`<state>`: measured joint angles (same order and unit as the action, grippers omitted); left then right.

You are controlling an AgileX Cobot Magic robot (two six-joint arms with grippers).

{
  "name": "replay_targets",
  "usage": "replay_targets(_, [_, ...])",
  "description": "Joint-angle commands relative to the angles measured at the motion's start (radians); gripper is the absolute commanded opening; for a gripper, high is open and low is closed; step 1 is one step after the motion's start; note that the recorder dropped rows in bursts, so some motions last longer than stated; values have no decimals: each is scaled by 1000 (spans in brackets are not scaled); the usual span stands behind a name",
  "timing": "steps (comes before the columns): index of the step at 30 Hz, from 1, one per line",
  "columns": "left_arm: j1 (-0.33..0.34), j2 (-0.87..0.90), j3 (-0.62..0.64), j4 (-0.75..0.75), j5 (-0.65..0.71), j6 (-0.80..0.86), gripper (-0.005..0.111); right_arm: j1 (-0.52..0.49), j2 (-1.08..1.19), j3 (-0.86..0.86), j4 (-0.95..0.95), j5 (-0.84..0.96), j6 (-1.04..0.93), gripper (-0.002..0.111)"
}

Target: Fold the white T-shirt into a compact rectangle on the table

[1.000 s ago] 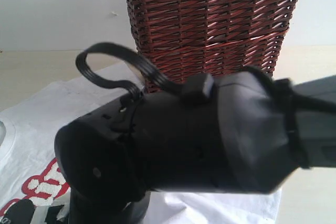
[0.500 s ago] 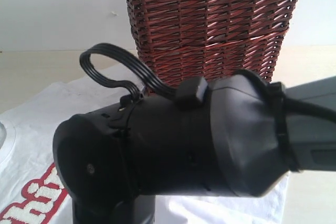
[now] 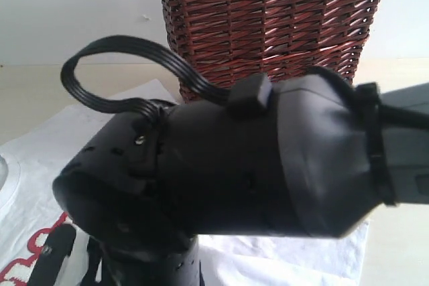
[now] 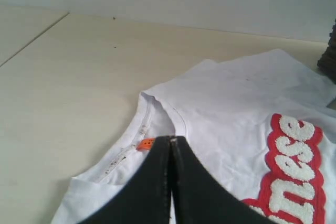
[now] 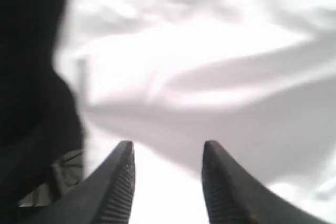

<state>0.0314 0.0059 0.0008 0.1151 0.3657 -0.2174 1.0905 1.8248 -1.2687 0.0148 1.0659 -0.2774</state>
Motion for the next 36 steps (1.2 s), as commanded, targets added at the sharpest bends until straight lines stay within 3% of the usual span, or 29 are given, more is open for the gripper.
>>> replay_targets(1, [4,-6,-1,-4,-8,0,0,-69,-22,56,-191,-112,221,22])
replay_targets(5, [4,-6,-1,-4,-8,0,0,-184,-22,117,-239,-163,301,0])
replay_targets(14, [4,-6,-1,-4,-8,0,0,-437,-1,186,-232,-130,331,0])
replay_targets(22, [4,-6,-1,-4,-8,0,0,-471,133,252,-269,-211,324,0])
replay_targets(30, [4,-6,-1,-4,-8,0,0,-473,208,250,-547,-230,494,0])
replay_targets(36, [4,-6,-1,-4,-8,0,0,-546,210,188,-573,-241,509,0])
